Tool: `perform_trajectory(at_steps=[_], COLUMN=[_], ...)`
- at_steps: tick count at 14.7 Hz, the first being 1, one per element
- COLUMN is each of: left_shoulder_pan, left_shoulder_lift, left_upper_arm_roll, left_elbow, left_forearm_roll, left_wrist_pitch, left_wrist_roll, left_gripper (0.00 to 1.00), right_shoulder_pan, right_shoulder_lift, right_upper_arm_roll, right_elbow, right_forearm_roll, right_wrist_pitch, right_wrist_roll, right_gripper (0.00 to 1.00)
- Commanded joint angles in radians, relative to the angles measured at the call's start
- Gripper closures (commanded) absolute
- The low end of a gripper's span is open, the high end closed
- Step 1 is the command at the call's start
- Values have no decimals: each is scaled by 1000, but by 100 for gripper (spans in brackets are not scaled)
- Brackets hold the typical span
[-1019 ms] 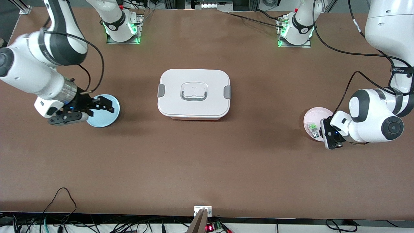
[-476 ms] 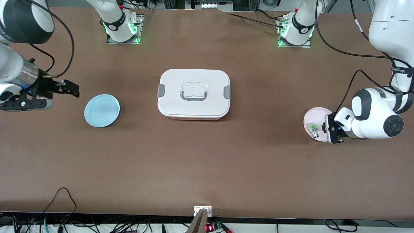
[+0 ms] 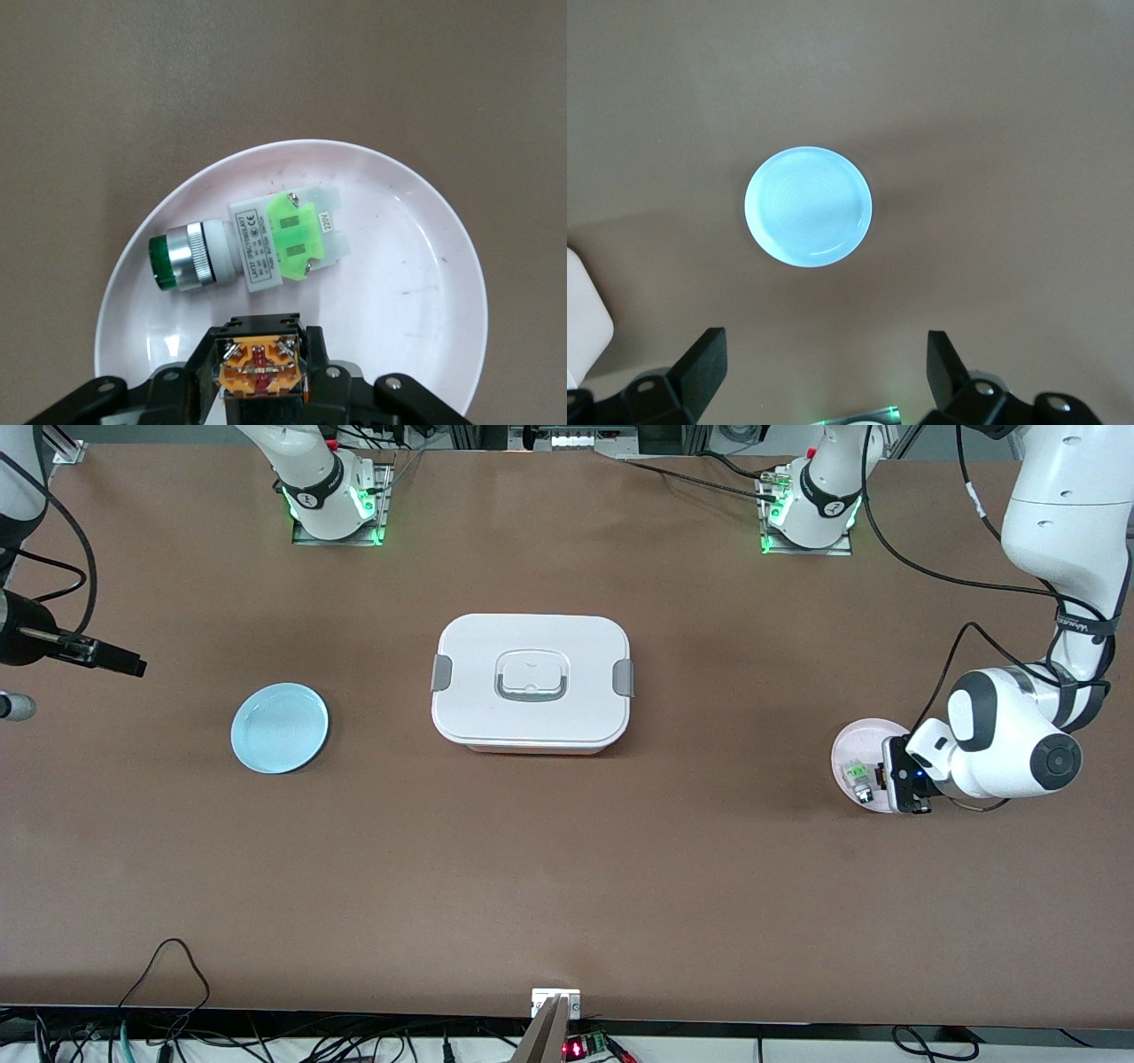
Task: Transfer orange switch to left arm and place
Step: 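Lower the orange switch into the pink dish with the left gripper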
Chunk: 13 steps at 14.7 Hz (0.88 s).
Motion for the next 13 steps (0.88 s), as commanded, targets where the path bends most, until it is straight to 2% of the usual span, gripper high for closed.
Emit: perform_trajectory(at_steps=[1, 2, 3, 5, 9, 11, 13], left_shoulder_pan=[26, 37, 38, 37, 37, 28, 25], left_shoulder_lift=[6, 6, 5, -1, -70, -97, -106], left_upper_arm_roll=[-10, -13, -14, -19, -24, -25, -30], left_elbow=[-23, -23, -22, -10, 4, 39, 93], left_forearm_roll=[25, 27, 25, 25, 18, 18, 21], left_wrist_pitch=[32, 31, 29, 26, -47, -142, -236], left_wrist_roll=[24, 27, 54, 86, 57, 5, -35], left_gripper=[63, 9, 0, 0, 0, 0, 0], right_shoulder_pan=[9, 6, 2, 3, 9, 9, 9], right_shoulder_lift=[3, -12, -41, -75, -115, -159, -181], right_upper_arm_roll=[7, 4, -10, -65, -39, -34, -33], right_elbow=[10, -21, -68, -124, -150, -208, -225], right_forearm_roll=[-15, -9, -6, -1, -3, -4, -4], right_wrist_pitch=[13, 32, 70, 130, 128, 182, 175], right_wrist_roll=[14, -14, -79, -202, -206, -206, -206], right_gripper=[0, 0, 0, 0, 0, 0, 0])
